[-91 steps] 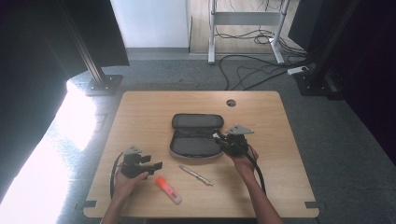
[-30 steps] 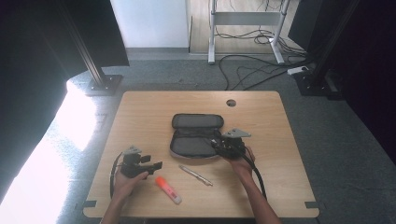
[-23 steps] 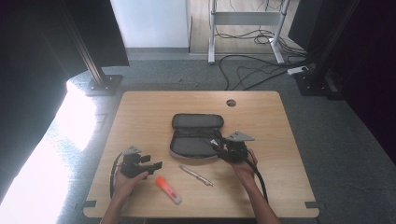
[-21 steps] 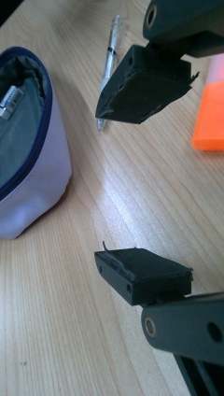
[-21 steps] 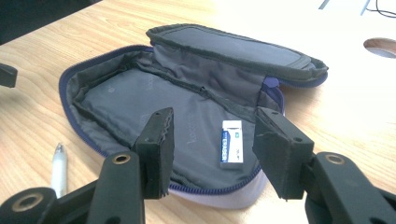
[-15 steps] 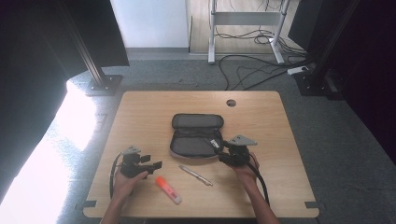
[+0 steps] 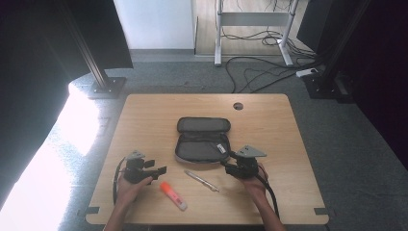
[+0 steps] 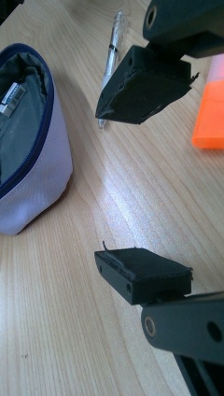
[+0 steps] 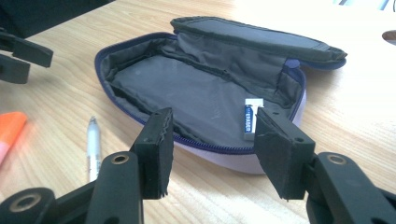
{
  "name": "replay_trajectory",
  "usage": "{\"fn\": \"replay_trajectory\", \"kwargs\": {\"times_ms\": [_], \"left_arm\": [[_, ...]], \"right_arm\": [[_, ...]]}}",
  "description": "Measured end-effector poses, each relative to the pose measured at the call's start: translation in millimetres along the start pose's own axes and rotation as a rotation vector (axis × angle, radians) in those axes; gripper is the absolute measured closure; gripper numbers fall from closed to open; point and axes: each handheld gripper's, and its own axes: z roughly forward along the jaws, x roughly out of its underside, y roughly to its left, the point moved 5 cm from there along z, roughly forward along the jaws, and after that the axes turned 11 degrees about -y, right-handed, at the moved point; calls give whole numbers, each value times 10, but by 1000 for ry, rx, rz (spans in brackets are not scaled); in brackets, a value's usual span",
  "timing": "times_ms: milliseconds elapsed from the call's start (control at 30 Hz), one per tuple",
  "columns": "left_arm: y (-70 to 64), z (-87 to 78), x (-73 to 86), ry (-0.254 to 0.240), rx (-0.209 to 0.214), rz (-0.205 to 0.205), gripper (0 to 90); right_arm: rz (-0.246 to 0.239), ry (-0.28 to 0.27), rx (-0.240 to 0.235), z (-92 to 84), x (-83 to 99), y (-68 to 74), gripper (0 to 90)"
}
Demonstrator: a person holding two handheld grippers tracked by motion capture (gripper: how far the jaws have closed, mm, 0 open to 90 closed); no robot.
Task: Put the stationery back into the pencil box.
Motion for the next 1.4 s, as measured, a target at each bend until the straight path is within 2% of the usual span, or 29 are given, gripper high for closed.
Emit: {"fn": "replay_trajectory", "kwargs": {"times_ms": [333,567,867,1067,1400], "left_arm": [[11,-14,-6,-9,15,-8,277],[33,-27,-10,-16,12,-15,277],[31,-26,-7,-14,14,-8,278],[23,-18,-3,-8,15,-5,277],[18,-15,-2,-7,15,-1,276]], "right_arm": [[-2,17,-13,-67,115,81,473],[-12,28,-41,-113,175,186,478],[-14,42,-75,-74,221,289,485],[-22,29,-110,-55,223,379,495],[-25,47,-136,12,274,491,510]]}}
